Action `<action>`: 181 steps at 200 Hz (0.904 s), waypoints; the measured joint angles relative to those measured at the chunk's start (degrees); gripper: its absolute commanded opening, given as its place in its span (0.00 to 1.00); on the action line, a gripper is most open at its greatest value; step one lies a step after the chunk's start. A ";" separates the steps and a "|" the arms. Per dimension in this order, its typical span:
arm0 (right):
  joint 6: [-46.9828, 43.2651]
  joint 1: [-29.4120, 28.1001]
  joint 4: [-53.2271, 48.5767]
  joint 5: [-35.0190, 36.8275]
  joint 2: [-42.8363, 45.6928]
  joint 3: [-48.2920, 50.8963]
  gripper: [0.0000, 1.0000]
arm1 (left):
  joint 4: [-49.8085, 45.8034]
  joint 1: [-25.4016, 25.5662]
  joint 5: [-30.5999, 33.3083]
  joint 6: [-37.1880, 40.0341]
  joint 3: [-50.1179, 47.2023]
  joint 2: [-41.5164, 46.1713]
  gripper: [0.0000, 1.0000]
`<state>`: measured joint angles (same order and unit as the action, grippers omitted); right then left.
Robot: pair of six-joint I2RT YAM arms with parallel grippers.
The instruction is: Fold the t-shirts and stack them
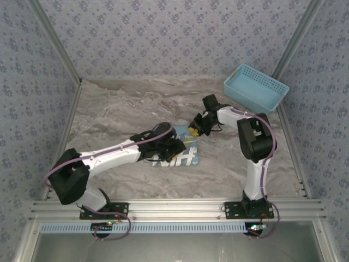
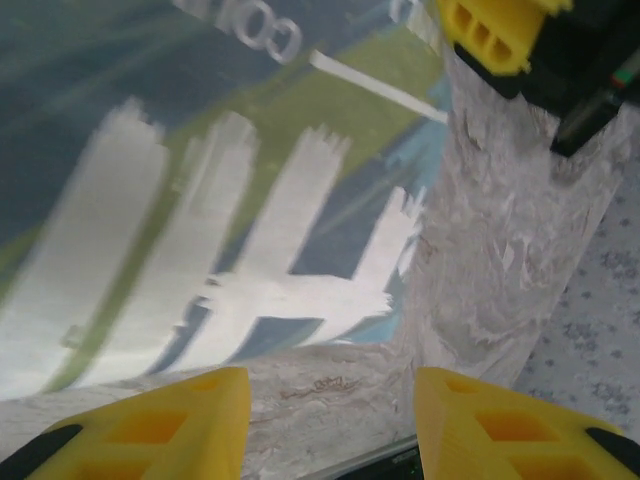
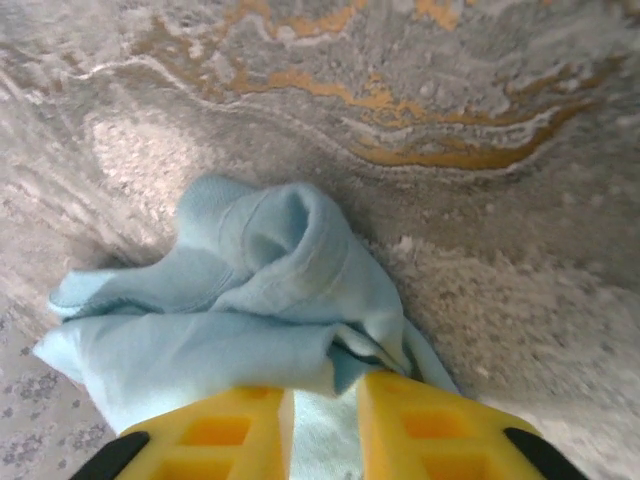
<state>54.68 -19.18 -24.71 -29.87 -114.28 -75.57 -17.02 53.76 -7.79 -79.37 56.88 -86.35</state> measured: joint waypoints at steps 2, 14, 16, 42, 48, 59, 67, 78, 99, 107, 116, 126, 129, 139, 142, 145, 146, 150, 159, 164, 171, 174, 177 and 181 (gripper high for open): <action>-0.35 0.04 -0.33 0.11 0.31 0.00 0.29 | -0.44 0.37 0.44 0.15 0.59 -0.28 0.46; -1.44 0.48 -1.84 1.09 3.21 0.02 0.28 | -2.84 1.97 2.27 1.64 3.87 -2.14 0.45; -1.64 0.57 -2.05 1.16 3.76 0.07 0.27 | -3.21 2.25 2.60 1.88 4.48 -2.47 0.45; -2.56 0.96 -1.53 1.99 14.56 4.22 0.18 | -6.43 3.85 6.34 3.54 8.72 -4.96 0.43; -2.49 0.55 -1.07 1.92 17.25 6.01 0.17 | -7.19 3.80 7.43 3.69 8.72 -4.96 0.42; -1.66 -0.92 -0.33 1.33 21.66 9.94 0.15 | -8.44 3.41 8.98 3.74 8.63 -4.94 0.41; -0.85 -2.67 0.39 0.92 24.09 12.90 0.13 | -8.76 2.67 9.77 3.74 8.24 -4.87 0.40; 0.59 -5.25 1.51 0.24 26.36 17.14 0.12 | -8.94 1.33 10.36 3.78 7.56 -4.68 0.40; 4.61 -9.60 4.13 -1.29 28.98 26.16 0.11 | -9.01 -2.19 10.71 4.15 6.54 -4.07 0.39; 5.70 -10.27 4.79 -1.55 29.09 28.72 0.10 | -8.98 -3.69 10.64 4.44 6.51 -4.02 0.39; 6.60 -10.54 5.31 -1.62 28.87 31.08 0.10 | -8.92 -5.09 10.62 4.83 6.51 -4.02 0.39; 7.04 -10.51 5.92 -1.53 28.26 32.83 0.10 | -8.96 -6.36 10.27 5.16 6.51 -4.02 0.39; 7.06 -10.40 6.14 -1.51 28.02 33.20 0.10 | -8.96 -6.71 10.10 5.42 6.51 -4.02 0.39; 7.04 -10.05 7.19 -1.49 26.97 34.29 0.10 | -8.96 -7.30 9.75 5.81 6.51 -4.02 0.41; 7.04 -9.90 7.61 -1.57 26.58 34.53 0.10 | -9.01 -7.41 9.70 5.90 6.54 -4.02 0.41; 7.04 -9.77 8.00 -1.66 26.21 34.71 0.11 | -9.01 -7.45 9.51 5.95 6.56 -4.04 0.41; 7.06 -9.68 8.28 -1.73 25.97 34.80 0.11 | -9.01 -7.48 9.46 6.01 6.56 -4.04 0.41; 7.04 -9.46 8.85 -1.99 25.49 34.99 0.12 | -9.03 -7.50 9.14 6.14 6.60 -4.04 0.42; 7.06 -8.96 10.03 -2.84 24.46 35.21 0.13 | -9.03 -7.48 8.46 6.32 6.67 -4.07 0.42; 7.04 -8.81 10.40 -3.17 24.28 35.21 0.14 | -9.09 -7.41 8.09 6.34 6.71 -4.09 0.42; 7.02 -8.66 10.67 -3.30 24.28 35.15 0.15 | -9.07 -7.26 7.61 6.32 6.73 -4.09 0.42; 6.99 -8.66 10.64 -3.34 24.41 35.06 0.15 | -9.11 -7.15 7.34 6.32 6.75 -4.09 0.42; 6.99 -8.66 10.60 -3.34 24.46 34.99 0.16 | -9.16 -7.06 7.19 6.29 6.78 -4.09 0.42; 6.97 -8.63 10.45 -3.28 24.70 34.84 0.17 | -9.20 -6.91 6.99 6.29 6.82 -4.09 0.42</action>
<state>61.65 -27.81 -14.26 -33.15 -89.58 -40.73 -26.22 46.85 -0.80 -73.08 63.70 -90.43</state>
